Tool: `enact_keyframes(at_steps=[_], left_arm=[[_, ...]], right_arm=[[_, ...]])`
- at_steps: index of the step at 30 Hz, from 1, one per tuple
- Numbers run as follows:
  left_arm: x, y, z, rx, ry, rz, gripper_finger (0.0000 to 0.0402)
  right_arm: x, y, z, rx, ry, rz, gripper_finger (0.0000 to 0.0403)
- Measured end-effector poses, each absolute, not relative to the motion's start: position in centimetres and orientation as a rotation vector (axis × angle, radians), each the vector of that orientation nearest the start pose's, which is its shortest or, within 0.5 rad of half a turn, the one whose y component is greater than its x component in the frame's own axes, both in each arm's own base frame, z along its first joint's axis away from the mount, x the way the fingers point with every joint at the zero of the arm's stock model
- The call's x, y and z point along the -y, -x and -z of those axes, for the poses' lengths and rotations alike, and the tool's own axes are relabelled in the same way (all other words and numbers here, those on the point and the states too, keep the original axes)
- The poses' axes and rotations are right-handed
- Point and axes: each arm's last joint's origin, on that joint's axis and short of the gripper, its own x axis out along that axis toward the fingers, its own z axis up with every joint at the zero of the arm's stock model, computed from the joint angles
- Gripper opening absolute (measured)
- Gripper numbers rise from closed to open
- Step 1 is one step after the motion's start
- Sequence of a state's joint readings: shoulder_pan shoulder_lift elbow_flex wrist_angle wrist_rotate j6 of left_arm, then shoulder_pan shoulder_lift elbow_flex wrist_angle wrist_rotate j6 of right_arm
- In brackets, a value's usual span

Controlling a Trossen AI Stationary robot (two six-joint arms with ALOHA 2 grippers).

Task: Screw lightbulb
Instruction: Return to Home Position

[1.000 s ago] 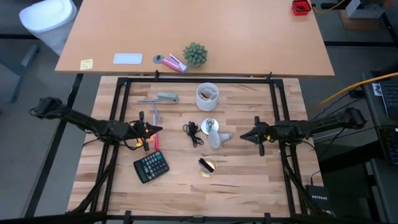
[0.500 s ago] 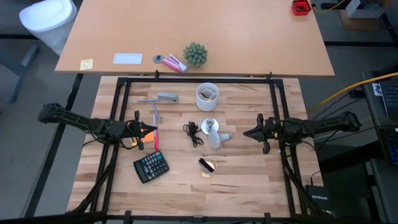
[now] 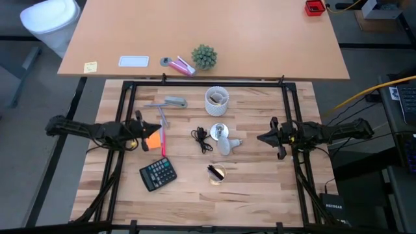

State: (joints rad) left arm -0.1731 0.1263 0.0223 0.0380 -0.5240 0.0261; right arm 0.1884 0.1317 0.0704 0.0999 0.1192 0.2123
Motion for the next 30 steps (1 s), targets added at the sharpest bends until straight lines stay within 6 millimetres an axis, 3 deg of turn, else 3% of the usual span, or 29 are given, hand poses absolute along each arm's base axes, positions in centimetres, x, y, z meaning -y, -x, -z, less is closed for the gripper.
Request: enact_keyframes(at_steps=[13,30], left_arm=[[-0.4,-9.4,-17.4,0.051,-0.007,-0.413,0.0003],[-0.4,-9.4,-17.3,0.066,-0.002,-0.413,0.0003]], right_arm=[[-0.2,-9.8,-17.5,-0.07,-0.205,0.07,0.0005],[-0.2,-9.2,-17.4,-0.076,-0.205,0.063,0.0005]])
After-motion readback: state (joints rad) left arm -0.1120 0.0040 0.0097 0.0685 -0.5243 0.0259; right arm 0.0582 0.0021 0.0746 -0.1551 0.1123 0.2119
